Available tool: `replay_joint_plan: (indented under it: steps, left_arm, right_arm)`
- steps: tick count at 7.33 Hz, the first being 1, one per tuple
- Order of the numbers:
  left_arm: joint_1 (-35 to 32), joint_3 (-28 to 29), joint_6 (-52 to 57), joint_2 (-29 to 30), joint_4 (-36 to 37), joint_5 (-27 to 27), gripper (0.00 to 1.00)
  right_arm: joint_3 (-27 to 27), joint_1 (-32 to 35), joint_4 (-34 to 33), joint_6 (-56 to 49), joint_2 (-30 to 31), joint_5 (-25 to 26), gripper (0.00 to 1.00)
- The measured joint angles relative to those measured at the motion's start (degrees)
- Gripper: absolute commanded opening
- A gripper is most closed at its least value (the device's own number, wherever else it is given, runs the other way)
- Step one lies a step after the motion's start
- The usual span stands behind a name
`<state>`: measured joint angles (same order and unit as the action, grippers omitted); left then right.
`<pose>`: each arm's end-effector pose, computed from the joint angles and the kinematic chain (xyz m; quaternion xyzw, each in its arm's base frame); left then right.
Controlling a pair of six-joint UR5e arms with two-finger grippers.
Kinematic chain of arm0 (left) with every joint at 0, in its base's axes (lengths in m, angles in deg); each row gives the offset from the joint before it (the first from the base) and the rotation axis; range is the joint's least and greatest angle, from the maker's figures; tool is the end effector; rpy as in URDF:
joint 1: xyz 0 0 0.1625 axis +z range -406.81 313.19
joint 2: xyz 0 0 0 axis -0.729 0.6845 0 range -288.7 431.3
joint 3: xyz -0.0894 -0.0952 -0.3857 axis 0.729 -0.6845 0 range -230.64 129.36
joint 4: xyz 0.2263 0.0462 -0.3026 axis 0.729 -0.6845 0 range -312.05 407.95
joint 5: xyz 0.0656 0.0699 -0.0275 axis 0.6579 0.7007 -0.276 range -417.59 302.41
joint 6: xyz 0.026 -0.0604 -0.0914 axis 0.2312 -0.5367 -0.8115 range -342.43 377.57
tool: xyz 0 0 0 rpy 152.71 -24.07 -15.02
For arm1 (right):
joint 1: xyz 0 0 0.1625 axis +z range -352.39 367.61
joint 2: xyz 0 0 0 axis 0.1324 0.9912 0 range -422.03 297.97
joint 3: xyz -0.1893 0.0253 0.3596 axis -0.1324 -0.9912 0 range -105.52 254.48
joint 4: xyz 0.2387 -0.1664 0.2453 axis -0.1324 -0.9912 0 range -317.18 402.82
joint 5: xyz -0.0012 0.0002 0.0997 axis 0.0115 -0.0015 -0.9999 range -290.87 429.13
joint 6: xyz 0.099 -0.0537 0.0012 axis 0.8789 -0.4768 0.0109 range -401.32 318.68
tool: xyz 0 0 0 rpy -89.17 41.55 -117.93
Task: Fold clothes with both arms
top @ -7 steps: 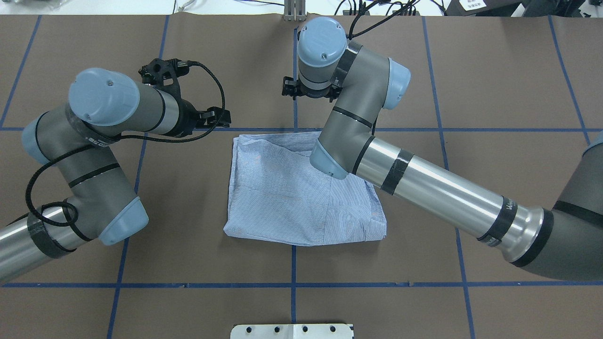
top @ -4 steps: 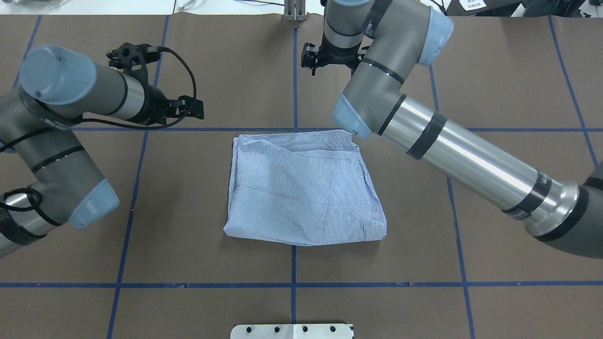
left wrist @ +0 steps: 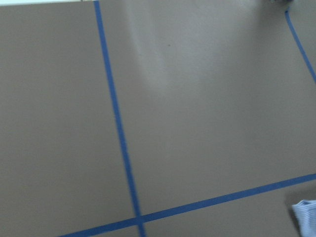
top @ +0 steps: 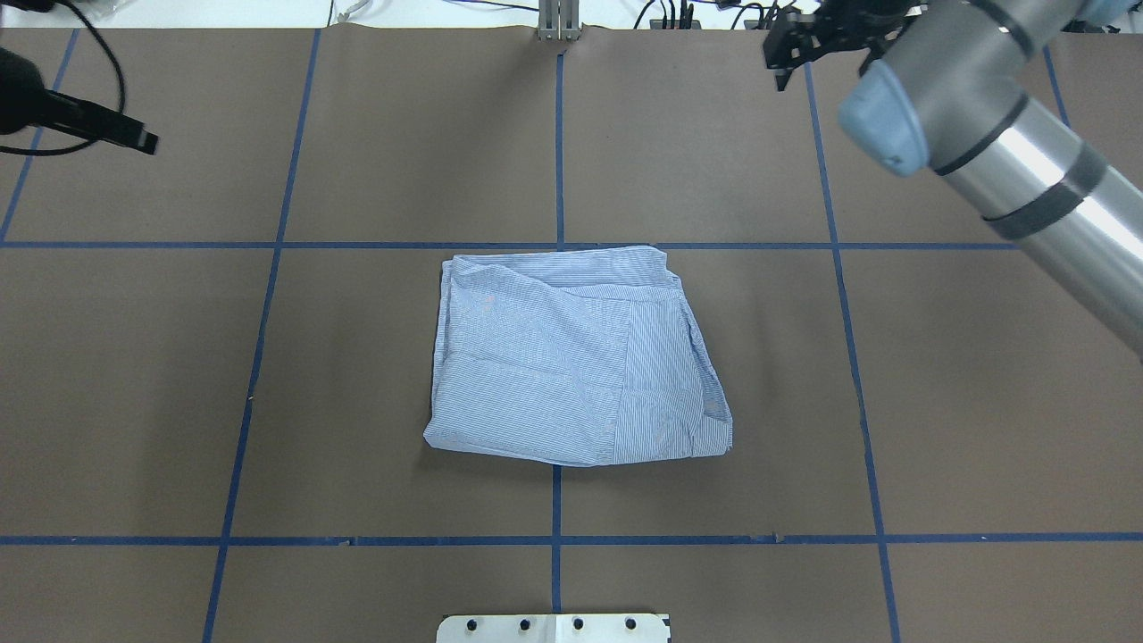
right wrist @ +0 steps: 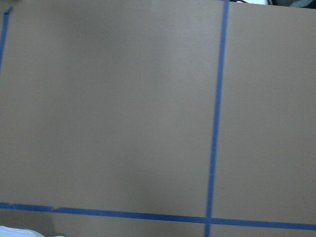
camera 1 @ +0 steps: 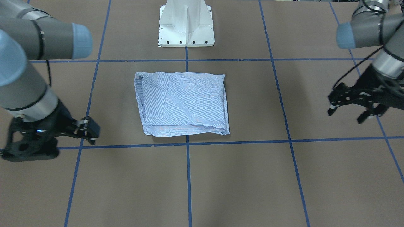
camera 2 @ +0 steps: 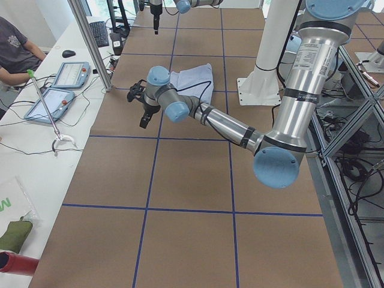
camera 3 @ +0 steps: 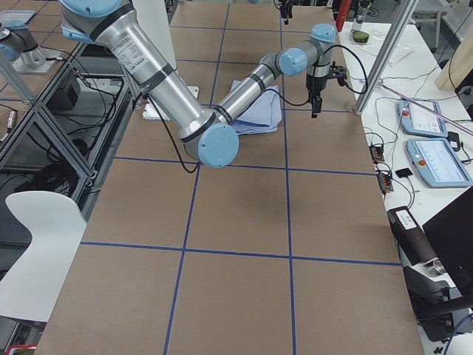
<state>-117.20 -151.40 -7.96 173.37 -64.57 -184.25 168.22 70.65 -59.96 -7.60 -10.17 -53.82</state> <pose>0.1216 -0.5386 0.4148 0.2267 0.4084 0.0759 0.8809 -0.2305 -0.6120 0.2789 0.0693 -0.3586 -0.0164 0.9308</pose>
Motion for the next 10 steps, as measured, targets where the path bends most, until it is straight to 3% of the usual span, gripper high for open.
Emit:
replay_joint_plan:
  steps: [2, 5, 10]
  left_arm:
    - [-7.59, 0.97, 13.65, -1.72, 8.42, -0.48, 1.0]
    - [-15.71, 2.48, 29.3, -5.72, 12.78, -0.28, 1.0]
    - [-18.73, 3.93, 25.23, -7.12, 8.86, -0.3, 1.0]
  right_arm:
    - [6.34, 7.02, -3.84, -12.24, 9.69, -0.92, 1.0]
    - [8.42, 15.24, -5.58, -29.4, 20.35, -2.55, 1.0]
    - [6.69, 21.72, -4.31, -31.51, 27.11, -9.0, 1.0]
